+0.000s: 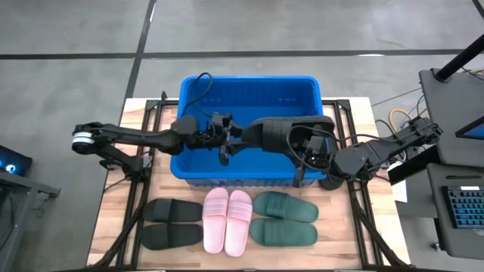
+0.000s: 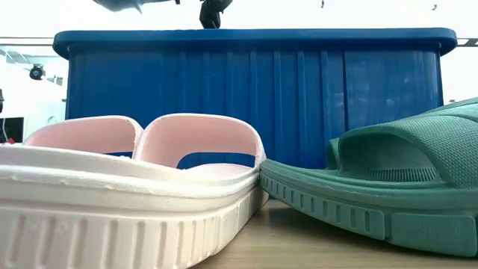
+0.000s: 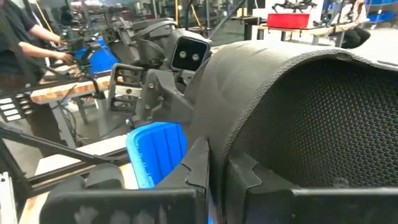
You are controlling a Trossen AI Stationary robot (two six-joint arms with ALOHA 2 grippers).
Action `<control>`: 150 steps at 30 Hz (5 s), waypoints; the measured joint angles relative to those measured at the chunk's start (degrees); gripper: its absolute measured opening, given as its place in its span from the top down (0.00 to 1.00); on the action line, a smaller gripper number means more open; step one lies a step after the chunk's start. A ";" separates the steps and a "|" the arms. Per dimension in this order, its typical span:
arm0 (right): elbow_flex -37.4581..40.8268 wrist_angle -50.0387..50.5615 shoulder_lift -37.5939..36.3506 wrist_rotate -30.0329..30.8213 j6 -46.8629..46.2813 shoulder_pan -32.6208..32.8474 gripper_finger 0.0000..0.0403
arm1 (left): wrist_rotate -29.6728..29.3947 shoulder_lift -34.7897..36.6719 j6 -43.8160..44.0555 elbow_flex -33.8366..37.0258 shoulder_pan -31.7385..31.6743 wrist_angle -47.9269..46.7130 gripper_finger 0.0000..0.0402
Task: Pick and place slides into bin
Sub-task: Put the black slide into the blue bin
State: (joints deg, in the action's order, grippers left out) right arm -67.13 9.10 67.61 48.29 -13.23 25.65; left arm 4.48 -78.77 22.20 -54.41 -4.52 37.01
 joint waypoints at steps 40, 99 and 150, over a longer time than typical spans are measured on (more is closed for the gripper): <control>-0.02 -0.40 -3.32 1.88 3.81 0.09 0.73 | 4.75 10.56 -2.85 0.13 -8.03 -11.22 0.94; -55.33 60.59 27.74 -4.76 50.72 -2.93 0.49 | 40.27 4.73 43.16 -6.62 -18.18 -20.62 0.94; -54.77 51.54 27.82 -9.85 56.73 -8.17 0.97 | 42.82 2.00 39.64 -8.92 -17.13 -17.91 0.84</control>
State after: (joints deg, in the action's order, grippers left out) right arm -121.91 60.64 95.44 38.44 43.50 17.47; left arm 47.30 -76.77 61.85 -63.33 -21.65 19.10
